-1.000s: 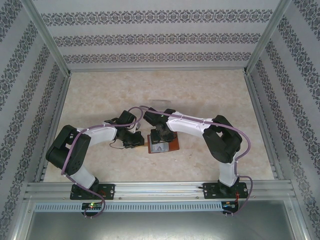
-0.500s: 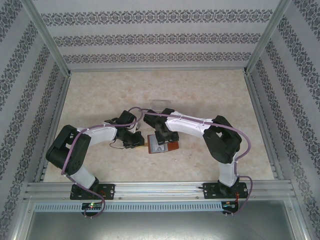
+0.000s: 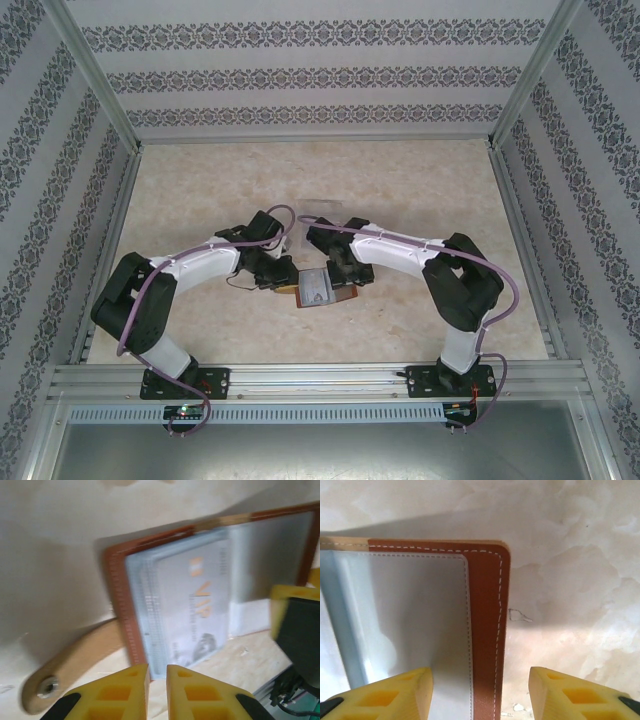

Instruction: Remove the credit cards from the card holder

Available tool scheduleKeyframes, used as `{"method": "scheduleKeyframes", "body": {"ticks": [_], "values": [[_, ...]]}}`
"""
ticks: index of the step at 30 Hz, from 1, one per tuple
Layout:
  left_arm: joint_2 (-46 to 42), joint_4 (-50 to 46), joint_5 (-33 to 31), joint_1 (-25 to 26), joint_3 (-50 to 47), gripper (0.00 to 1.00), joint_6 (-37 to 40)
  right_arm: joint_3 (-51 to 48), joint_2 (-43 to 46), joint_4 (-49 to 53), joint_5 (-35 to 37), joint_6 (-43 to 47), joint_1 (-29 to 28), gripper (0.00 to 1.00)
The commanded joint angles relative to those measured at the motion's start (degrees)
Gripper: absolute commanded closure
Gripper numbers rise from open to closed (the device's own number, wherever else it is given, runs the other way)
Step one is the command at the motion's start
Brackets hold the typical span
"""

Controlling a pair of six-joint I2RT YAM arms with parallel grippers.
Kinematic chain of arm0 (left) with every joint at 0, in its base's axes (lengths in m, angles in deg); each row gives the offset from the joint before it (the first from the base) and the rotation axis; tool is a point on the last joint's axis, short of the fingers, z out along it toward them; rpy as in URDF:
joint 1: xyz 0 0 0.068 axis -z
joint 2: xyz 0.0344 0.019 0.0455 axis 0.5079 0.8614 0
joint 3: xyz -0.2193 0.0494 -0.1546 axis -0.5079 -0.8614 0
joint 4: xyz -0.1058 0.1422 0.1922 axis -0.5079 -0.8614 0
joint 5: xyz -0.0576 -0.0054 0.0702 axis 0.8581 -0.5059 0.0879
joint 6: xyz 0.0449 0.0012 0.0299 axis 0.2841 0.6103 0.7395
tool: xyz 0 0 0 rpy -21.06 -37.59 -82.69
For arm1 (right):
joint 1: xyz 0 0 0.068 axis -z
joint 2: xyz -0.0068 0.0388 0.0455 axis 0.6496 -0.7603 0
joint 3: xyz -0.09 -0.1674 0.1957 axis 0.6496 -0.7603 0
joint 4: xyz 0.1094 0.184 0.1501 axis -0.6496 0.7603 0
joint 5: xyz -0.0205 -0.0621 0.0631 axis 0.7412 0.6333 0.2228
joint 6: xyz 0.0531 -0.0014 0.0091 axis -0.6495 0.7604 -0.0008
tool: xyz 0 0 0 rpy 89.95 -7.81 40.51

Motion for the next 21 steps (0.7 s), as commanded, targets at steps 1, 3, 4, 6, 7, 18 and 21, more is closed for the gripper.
{"method": "scheduleKeyframes", "body": {"ticks": [1, 3, 4, 6, 7, 18, 21], "values": [[1.04, -2.24, 0.82, 2.49, 2.16, 0.83, -1.76, -1.89, 1.44, -2.10, -1.98, 0.66, 0.59, 0.47], [2.17, -1.94, 0.57, 3.56, 3.06, 0.84, -2.22, -3.31, 1.72, -3.89, -3.72, 0.66, 1.09, 0.50], [2.66, -1.92, 0.28, 3.94, 3.40, 0.83, -2.28, -3.85, 1.89, -4.61, -4.46, 0.57, 1.26, 0.51], [3.75, -2.09, -0.80, 4.32, 3.77, 0.83, -2.27, -4.80, 2.26, -5.85, -5.79, 0.45, 1.36, 0.54], [4.13, -2.23, -1.16, 4.28, 4.00, 0.84, -2.33, -5.02, 2.50, -6.22, -6.09, 0.34, 1.34, 0.55], [7.87, -2.04, -2.18, 4.41, 5.37, 0.84, -0.91, -5.36, 4.71, -4.64, -4.49, 0.08, 1.35, 0.58], [8.23, -2.19, -2.56, 4.41, 5.30, 0.84, -0.71, -4.99, 6.00, -4.32, -4.22, 0.02, 1.32, 0.56]]}}
